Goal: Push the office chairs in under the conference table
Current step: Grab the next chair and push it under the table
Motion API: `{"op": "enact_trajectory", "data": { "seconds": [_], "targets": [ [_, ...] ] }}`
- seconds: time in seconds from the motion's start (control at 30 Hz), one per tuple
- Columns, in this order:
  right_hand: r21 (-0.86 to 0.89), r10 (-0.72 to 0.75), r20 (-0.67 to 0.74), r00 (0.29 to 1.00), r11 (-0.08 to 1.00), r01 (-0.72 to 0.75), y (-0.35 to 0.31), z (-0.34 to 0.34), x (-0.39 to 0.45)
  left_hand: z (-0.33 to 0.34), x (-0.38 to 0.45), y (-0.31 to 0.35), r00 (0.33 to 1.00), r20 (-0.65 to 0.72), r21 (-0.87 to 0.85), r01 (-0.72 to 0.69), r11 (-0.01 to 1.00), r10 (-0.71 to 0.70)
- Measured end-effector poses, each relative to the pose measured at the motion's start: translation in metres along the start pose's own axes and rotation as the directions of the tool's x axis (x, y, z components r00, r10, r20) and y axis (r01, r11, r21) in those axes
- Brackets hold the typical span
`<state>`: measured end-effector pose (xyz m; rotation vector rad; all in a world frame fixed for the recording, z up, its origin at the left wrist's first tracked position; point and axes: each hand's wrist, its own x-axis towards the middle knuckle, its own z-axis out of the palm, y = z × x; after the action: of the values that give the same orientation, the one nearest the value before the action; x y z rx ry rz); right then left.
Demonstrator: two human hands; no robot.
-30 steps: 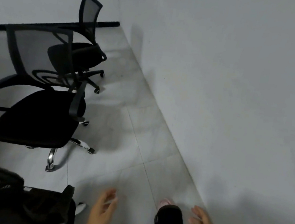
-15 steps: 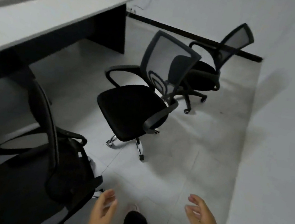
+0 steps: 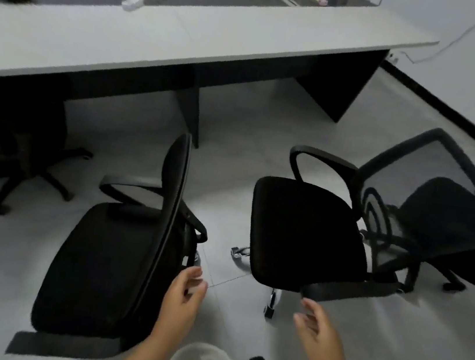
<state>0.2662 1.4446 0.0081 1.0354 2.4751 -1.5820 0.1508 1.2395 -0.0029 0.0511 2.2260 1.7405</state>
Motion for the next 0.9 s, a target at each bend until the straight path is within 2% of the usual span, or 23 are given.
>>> {"op": "enact_trajectory", "data": {
  "seconds": [0.07, 0.13, 0.17, 0.23, 0.3, 0.33, 0.4, 0.43, 0.47, 0.5, 0.53, 0.6, 0.63, 0.73, 0.8, 0.9],
  "targets": [
    [-0.069, -0.091, 0.075, 0.993, 0.993, 0.096, -0.02, 0.004, 0.036, 0.001, 0.005, 0.009, 0.998, -0.066, -0.042, 0.003, 0.999, -0.006],
    [-0.137, -0.215, 0.206, 0.955, 0.96, 0.245, -0.043, 0.012, 0.074, 0.003, 0.007, 0.021, 0.985, -0.167, -0.059, -0.042, 0.997, 0.032],
    [-0.165, -0.277, 0.292, 0.916, 0.928, 0.333, -0.056, 0.018, 0.094, 0.003, 0.009, 0.03, 0.968, -0.243, -0.056, -0.079, 0.995, 0.063],
    [-0.207, -0.414, 0.454, 0.789, 0.813, 0.545, -0.09, 0.032, 0.13, 0.001, 0.013, 0.048, 0.899, -0.418, -0.019, -0.152, 0.988, 0.13],
    [-0.244, -0.544, 0.581, 0.606, 0.594, 0.767, -0.132, 0.051, 0.163, -0.003, 0.02, 0.056, 0.779, -0.596, 0.092, -0.172, 0.981, 0.192],
    [-0.264, -0.604, 0.622, 0.498, 0.437, 0.86, -0.153, 0.064, 0.179, -0.006, 0.026, 0.056, 0.721, -0.658, 0.178, -0.132, 0.975, 0.218],
    [-0.257, -0.678, 0.689, 0.257, 0.103, 0.961, -0.187, 0.092, 0.207, -0.01, 0.035, 0.055, 0.669, -0.715, 0.308, 0.041, 0.95, 0.203],
    [-0.255, -0.654, 0.736, 0.178, -0.024, 0.967, -0.203, 0.108, 0.217, -0.011, 0.038, 0.052, 0.662, -0.722, 0.388, 0.15, 0.909, 0.199],
    [-0.254, -0.612, 0.78, 0.131, -0.12, 0.96, -0.216, 0.121, 0.226, -0.013, 0.039, 0.048, 0.69, -0.695, 0.48, 0.237, 0.845, 0.202],
    [-0.259, -0.569, 0.815, 0.11, -0.188, 0.947, -0.226, 0.13, 0.232, -0.014, 0.039, 0.046, 0.746, -0.641, 0.561, 0.298, 0.772, 0.178],
    [-0.23, -0.534, 0.844, 0.052, -0.272, 0.935, -0.235, 0.139, 0.238, -0.014, 0.04, 0.042, 0.769, -0.616, 0.639, 0.359, 0.681, 0.173],
    [-0.182, -0.537, 0.839, -0.088, -0.429, 0.885, -0.24, 0.152, 0.251, -0.015, 0.043, 0.034, 0.75, -0.636, 0.692, 0.449, 0.566, 0.181],
    [-0.176, -0.55, 0.826, -0.122, -0.457, 0.872, -0.241, 0.156, 0.254, -0.015, 0.044, 0.031, 0.745, -0.641, 0.706, 0.48, 0.521, 0.182],
    [-0.096, -0.652, 0.719, -0.243, -0.439, 0.893, -0.232, 0.161, 0.25, -0.019, 0.038, 0.022, 0.716, -0.656, 0.738, 0.541, 0.404, 0.238],
    [-0.083, -0.677, 0.695, -0.243, -0.412, 0.908, -0.219, 0.158, 0.237, -0.029, 0.027, 0.017, 0.699, -0.654, 0.749, 0.545, 0.376, 0.29],
    [-0.071, -0.678, 0.706, -0.205, -0.356, 0.932, -0.205, 0.158, 0.203, -0.058, 0.005, 0.007, 0.719, -0.599, 0.8, 0.517, 0.304, 0.353]
  ]
}}
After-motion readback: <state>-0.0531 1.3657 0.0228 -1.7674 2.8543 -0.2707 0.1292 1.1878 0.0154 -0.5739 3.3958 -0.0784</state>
